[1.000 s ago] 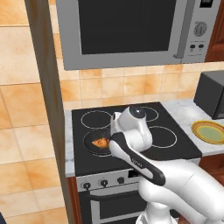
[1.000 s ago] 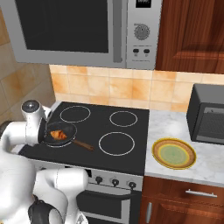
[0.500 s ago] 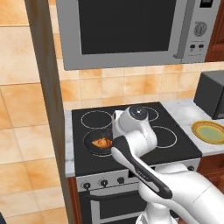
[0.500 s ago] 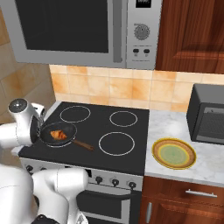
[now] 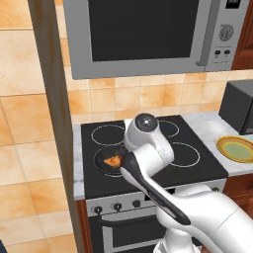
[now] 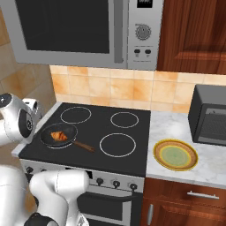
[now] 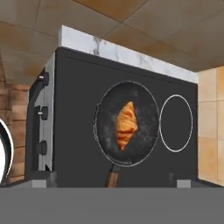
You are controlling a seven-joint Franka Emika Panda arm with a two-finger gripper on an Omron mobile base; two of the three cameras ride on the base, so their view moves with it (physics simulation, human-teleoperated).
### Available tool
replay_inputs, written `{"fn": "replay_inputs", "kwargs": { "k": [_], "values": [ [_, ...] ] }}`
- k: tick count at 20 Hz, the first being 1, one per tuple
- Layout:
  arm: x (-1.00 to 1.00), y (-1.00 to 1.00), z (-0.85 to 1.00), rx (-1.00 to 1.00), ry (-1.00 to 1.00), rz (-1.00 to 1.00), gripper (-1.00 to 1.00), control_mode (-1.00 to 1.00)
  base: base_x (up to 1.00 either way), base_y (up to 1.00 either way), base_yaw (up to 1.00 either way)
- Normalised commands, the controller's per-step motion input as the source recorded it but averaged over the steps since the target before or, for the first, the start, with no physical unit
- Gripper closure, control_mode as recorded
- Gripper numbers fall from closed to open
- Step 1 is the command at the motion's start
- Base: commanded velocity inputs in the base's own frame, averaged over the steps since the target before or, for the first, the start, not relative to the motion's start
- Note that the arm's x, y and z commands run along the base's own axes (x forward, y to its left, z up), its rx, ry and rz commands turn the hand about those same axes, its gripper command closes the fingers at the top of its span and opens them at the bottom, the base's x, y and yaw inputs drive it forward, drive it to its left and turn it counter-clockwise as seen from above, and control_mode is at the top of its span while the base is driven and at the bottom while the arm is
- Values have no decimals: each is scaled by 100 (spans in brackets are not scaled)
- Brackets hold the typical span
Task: Pick the croissant and place it on the pan. Then turn on the stove to warm the croissant.
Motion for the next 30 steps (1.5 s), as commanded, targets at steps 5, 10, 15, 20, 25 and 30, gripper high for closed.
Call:
{"fn": "replay_inputs", "kwargs": {
  "k": [5,10,15,20,25,30],
  "values": [
    [-10,-25,23,1,-11,-7,-100,-100,0,0,0],
    [-17,-14,5,17,-11,-30,-100,-100,0,0,0],
    [-19,0,0,27,-16,-51,-100,-100,0,0,0],
    [-24,-4,9,35,-14,-56,-100,-100,0,0,0],
    [-9,-23,15,41,-12,-52,-100,-100,0,0,0],
    [0,-16,0,33,-17,-22,-100,-100,0,0,0]
  ]
}}
